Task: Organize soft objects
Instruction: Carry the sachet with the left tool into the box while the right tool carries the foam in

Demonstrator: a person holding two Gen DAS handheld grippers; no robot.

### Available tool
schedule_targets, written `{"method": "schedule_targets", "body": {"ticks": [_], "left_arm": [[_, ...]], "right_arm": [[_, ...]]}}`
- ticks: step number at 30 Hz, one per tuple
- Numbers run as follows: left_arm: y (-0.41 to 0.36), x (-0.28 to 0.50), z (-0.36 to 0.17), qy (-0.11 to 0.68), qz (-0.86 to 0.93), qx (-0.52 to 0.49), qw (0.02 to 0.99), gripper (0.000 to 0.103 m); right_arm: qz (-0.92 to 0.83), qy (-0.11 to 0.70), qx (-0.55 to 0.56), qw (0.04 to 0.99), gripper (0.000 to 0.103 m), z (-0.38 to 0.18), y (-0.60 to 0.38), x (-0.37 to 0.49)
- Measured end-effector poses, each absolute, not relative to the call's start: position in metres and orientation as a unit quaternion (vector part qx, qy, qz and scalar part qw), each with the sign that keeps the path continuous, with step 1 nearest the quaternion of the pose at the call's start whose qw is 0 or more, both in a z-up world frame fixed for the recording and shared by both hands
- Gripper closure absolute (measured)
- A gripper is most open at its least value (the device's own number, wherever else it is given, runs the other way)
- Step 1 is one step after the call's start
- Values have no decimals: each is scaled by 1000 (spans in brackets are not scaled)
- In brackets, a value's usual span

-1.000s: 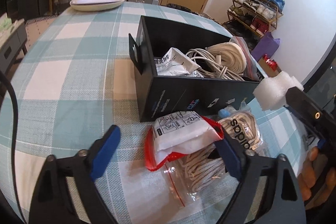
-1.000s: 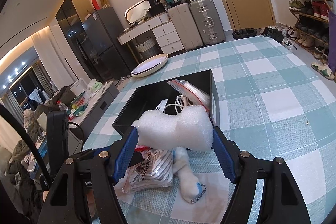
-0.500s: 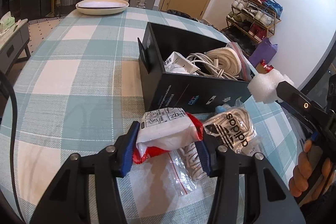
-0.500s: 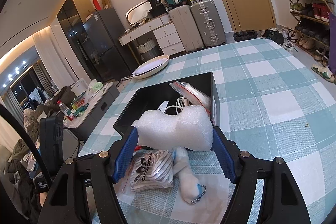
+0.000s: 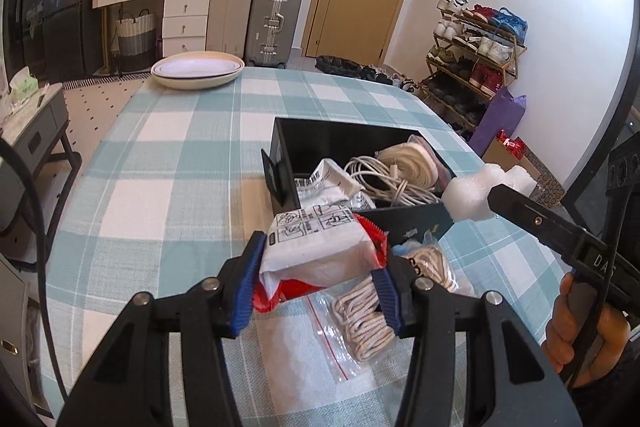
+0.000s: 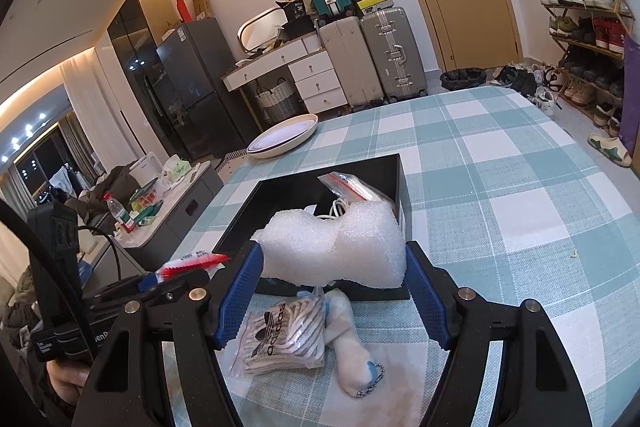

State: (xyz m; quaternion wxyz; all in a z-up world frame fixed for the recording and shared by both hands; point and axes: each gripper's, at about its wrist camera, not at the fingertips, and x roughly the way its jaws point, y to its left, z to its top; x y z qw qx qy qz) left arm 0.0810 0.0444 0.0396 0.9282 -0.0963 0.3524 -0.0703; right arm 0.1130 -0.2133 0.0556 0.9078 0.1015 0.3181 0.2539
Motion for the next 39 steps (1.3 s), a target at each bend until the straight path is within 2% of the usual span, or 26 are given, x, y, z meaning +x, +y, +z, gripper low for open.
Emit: {"method": "schedule_targets", "body": {"ticks": [14,39], "left_arm": [[38,113,59,338,-73,-71,936,53],[29,158,61,350,-74,-63,932,52]], "right_arm": [[251,325,85,908,31,59,-209,133],[271,347,19,898,31,46,-172,164]]}}
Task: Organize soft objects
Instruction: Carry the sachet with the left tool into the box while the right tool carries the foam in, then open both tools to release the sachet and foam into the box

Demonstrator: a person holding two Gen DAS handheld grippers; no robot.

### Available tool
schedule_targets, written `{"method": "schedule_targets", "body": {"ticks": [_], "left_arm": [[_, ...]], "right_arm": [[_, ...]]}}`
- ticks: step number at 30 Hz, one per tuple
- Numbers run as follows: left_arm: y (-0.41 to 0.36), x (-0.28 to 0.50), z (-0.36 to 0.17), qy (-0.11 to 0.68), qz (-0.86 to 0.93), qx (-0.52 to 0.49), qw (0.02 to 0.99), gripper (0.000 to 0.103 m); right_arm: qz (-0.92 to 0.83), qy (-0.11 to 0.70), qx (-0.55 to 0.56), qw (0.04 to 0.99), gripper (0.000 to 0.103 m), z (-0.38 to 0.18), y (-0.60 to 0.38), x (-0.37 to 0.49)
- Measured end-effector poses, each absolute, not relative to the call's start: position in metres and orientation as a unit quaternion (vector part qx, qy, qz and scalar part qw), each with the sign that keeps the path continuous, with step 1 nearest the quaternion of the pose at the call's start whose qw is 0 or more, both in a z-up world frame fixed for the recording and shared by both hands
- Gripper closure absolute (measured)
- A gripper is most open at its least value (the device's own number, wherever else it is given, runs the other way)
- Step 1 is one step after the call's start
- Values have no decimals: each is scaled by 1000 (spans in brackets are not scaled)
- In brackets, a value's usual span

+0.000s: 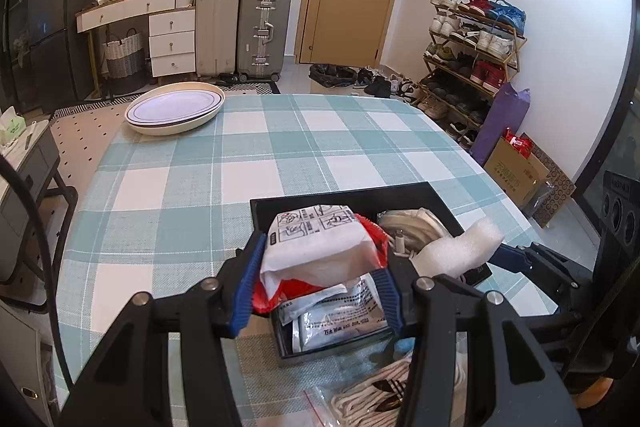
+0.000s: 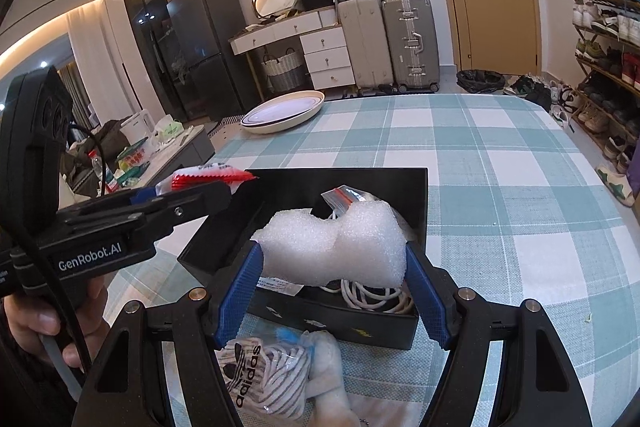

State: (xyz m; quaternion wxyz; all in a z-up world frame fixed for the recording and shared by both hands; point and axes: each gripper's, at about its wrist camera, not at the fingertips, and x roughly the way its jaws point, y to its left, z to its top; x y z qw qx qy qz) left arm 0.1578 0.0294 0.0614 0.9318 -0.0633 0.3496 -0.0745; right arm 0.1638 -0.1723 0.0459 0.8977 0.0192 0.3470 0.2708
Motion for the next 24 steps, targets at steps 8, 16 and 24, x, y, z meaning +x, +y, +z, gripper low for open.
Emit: {"method": "schedule_targets", "body": {"ticks": [8,16,24], "left_arm": [[22,169,56,358,-81,-56,929,52],[18,174,54,361,-85,-55,927,52],[16,175,52,362,-84,-52,927,52]], "right_arm": [[273,349,7,896,31,42,-170,169],[280,344,-14,896,26,39,-166,167],[276,329,-17,903,16,45,-174,160]]}}
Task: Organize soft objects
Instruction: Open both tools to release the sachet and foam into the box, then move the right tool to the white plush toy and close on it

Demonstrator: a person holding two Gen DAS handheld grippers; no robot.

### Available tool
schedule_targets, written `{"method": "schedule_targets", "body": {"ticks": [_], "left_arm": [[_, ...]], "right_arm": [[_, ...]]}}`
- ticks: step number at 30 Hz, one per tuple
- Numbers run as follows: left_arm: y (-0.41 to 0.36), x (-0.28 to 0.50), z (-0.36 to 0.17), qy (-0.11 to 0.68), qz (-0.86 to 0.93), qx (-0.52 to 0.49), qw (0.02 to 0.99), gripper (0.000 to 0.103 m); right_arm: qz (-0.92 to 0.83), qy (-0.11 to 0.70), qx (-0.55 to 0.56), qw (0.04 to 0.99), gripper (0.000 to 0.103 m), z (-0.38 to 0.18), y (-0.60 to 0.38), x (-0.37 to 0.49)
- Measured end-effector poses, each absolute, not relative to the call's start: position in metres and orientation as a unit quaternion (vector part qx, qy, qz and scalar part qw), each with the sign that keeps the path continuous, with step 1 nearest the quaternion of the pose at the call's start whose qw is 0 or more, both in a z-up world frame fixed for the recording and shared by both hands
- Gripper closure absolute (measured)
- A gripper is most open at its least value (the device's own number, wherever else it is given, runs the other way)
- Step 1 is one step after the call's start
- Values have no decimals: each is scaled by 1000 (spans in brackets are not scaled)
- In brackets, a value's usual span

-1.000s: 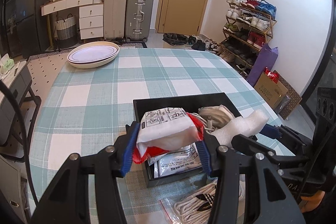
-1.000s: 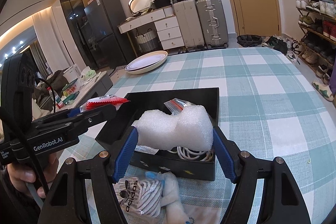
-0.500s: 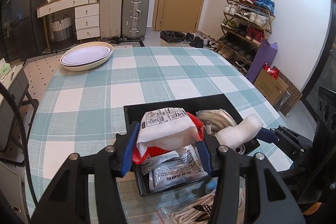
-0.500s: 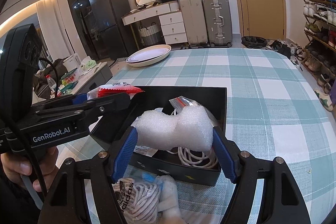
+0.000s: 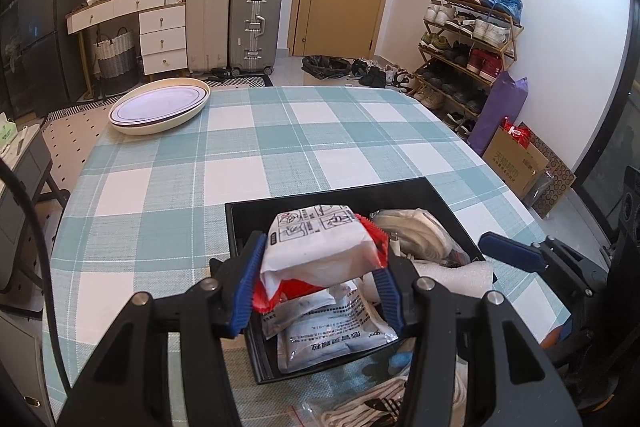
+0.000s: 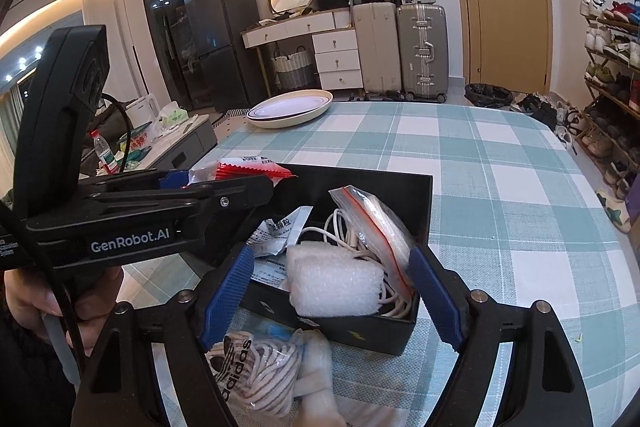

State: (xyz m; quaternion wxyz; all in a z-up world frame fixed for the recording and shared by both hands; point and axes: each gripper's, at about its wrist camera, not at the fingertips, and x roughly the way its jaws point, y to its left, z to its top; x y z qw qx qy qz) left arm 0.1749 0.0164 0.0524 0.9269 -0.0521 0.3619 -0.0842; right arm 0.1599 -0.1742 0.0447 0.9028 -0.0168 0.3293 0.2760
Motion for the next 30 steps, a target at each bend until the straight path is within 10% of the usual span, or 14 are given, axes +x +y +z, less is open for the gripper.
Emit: {"method": "schedule_targets", "body": {"ticks": [6,15,30], "left_arm": [[9,176,49,368,-82,-38,925,44],[5,156,57,349,-88,-18,933,0],[13,95,41,339,-61,-11,939,0]], "right_arm": [[267,333,-10,904,13,43,-185,161],[267,346,-8,900,7,41,-207,148],[261,365,-35,893,1,26,-228,117]]}}
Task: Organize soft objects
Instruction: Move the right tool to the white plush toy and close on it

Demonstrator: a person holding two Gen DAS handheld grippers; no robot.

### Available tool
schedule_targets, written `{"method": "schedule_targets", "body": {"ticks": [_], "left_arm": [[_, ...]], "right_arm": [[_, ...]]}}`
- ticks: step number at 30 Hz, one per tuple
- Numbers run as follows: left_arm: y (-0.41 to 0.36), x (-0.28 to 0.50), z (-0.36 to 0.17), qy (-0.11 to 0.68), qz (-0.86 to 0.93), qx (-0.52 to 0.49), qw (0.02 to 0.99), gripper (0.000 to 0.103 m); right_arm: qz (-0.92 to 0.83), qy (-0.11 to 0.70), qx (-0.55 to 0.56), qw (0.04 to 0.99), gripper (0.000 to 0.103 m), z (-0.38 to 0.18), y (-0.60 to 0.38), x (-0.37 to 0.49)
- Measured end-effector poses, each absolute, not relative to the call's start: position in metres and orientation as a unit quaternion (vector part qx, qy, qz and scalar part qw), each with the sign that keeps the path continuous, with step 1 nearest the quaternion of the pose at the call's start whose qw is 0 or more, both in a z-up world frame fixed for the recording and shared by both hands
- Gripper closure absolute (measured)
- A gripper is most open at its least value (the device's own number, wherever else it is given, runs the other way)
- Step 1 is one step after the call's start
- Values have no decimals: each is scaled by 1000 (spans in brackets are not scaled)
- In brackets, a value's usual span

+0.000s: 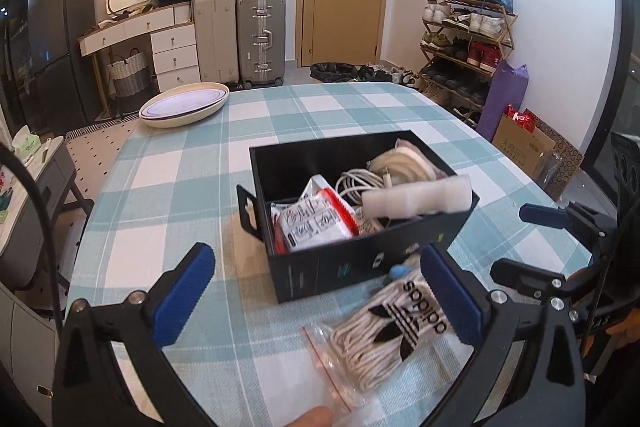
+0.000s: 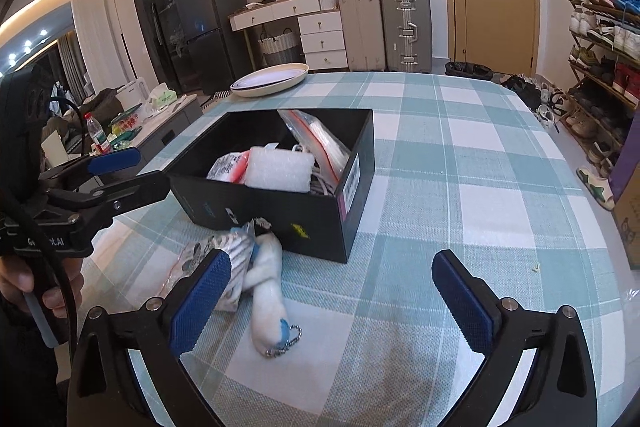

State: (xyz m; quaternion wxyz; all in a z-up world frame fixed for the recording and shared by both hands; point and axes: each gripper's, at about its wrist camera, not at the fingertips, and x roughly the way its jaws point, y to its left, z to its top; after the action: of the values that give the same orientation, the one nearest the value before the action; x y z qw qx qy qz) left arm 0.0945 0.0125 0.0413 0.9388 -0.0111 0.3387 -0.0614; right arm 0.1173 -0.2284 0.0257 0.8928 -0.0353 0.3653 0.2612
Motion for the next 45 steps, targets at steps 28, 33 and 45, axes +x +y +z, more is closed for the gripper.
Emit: {"method": "schedule_targets", "body": {"ticks": [28,33,45], "left_arm": [[13,73,13,367,-60,1,928,0],[14,74,10,371,-60,5,927,0],[16,78,4,381,-59,6,923,0]], "right_arm": [[250,409,-77,874,1,-5,-204,115],[260,423,-92,863,1,-16,-189,112],[232,437,-126,860,1,-25,-190,113]]}}
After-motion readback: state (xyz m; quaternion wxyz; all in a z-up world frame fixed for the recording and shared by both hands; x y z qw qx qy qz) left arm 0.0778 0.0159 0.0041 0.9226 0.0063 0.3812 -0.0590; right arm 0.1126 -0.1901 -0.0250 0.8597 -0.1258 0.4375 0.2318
